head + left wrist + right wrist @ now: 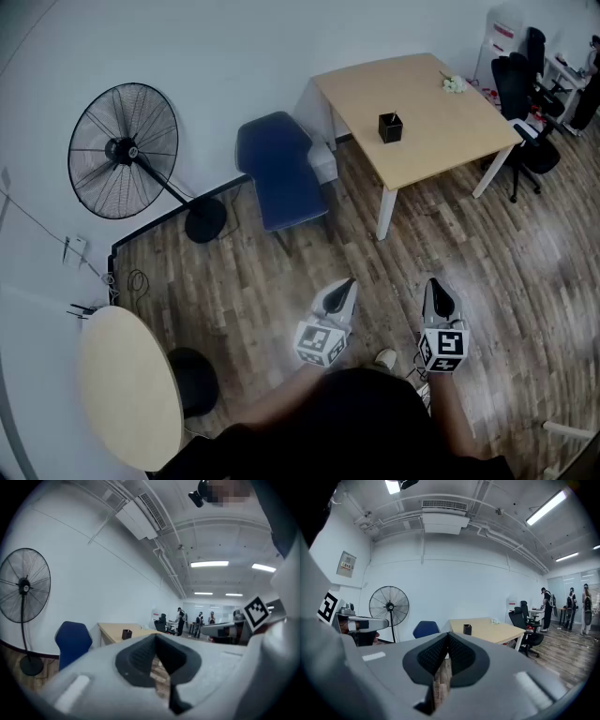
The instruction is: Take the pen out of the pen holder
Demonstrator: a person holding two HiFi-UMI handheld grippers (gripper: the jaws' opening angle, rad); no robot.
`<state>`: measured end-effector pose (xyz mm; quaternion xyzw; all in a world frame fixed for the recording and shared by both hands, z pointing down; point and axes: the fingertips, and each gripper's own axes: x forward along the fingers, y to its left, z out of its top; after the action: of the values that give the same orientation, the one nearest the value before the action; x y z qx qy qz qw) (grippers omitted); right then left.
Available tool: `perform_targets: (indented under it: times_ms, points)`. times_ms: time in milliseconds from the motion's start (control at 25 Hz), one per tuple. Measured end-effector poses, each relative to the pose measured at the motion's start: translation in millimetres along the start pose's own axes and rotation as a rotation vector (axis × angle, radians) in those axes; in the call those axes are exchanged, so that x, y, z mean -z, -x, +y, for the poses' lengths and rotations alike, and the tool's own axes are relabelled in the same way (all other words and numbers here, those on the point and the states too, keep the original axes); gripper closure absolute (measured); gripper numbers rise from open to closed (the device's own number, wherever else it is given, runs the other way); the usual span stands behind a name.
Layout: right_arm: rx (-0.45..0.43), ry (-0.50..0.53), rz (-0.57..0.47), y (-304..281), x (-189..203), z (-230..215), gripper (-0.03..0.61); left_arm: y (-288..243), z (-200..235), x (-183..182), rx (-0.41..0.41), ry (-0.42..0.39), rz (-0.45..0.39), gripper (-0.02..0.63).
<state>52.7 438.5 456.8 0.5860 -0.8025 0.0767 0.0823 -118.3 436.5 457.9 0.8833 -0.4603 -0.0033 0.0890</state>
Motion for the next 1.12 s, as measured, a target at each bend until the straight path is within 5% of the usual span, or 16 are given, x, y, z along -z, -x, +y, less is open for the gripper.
perform_targets:
  times_ms: [320, 1120]
  points:
    - [0.008, 0.051, -0.032, -4.3, -10.3, -19.2, 0.575, -28.4, -9.7, -2.2, 0.011, 0.011, 0.011, 0.611]
    - [-0.062, -0.022, -0.046, -25.0, 9.1, -122.3, 0.575, -128.0, -69.6, 7.1, -0.058, -0.035, -0.033, 0.611]
